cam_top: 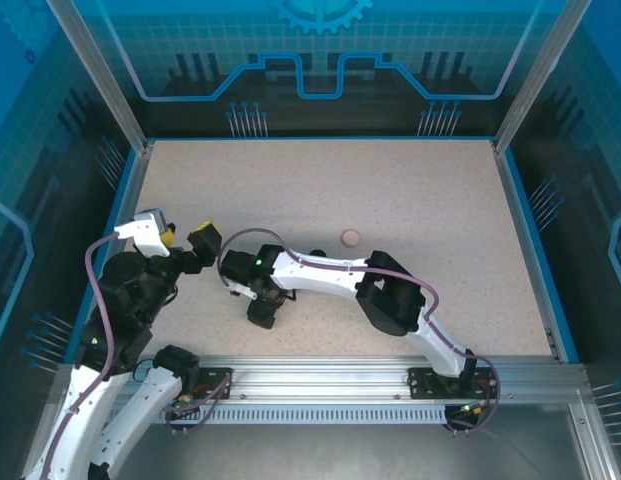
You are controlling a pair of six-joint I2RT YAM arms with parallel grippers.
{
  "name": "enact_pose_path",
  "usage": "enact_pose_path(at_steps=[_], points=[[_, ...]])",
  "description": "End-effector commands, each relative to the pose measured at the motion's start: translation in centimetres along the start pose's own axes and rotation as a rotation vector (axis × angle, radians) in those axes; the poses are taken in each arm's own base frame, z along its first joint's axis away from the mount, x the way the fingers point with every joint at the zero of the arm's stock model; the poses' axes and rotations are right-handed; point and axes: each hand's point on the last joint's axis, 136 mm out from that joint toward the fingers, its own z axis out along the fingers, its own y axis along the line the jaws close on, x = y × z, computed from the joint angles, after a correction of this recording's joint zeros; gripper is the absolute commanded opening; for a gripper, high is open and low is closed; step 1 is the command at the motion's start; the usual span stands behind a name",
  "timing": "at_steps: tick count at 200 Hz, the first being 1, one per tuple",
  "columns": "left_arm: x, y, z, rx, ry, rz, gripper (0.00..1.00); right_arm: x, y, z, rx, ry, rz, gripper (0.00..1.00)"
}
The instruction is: Insert wireless bluetooth earbuds into charging case
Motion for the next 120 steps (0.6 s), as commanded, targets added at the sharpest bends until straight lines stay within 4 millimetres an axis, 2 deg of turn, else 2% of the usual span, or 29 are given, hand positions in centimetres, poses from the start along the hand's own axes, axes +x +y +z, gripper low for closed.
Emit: enact_pose_path(at_steps=[1,85,90,120], points=[[-1.4,0.1,-0.8,-0.012,-0.042,0.0,0.99,0.2,0.9,0.5,-0.001,0.034,-0.029,0.78],[-1.4,0.1,-0.7,-0.013,-0.044,0.001,0.99,0.1,1.1,1.2,-0.002,0.042,-0.025,0.7],[-1.4,0.1,-0.7,-0.015,-0.044,0.0,0.99,0.4,1.1,2.3,-0.002,0.068,-0.025,0.7],[-1.4,0.1,-0.7,-0.012,-0.044,0.002,0.99,0.3,1.1,2.7,-0.003,0.066,-0.016,0.69]])
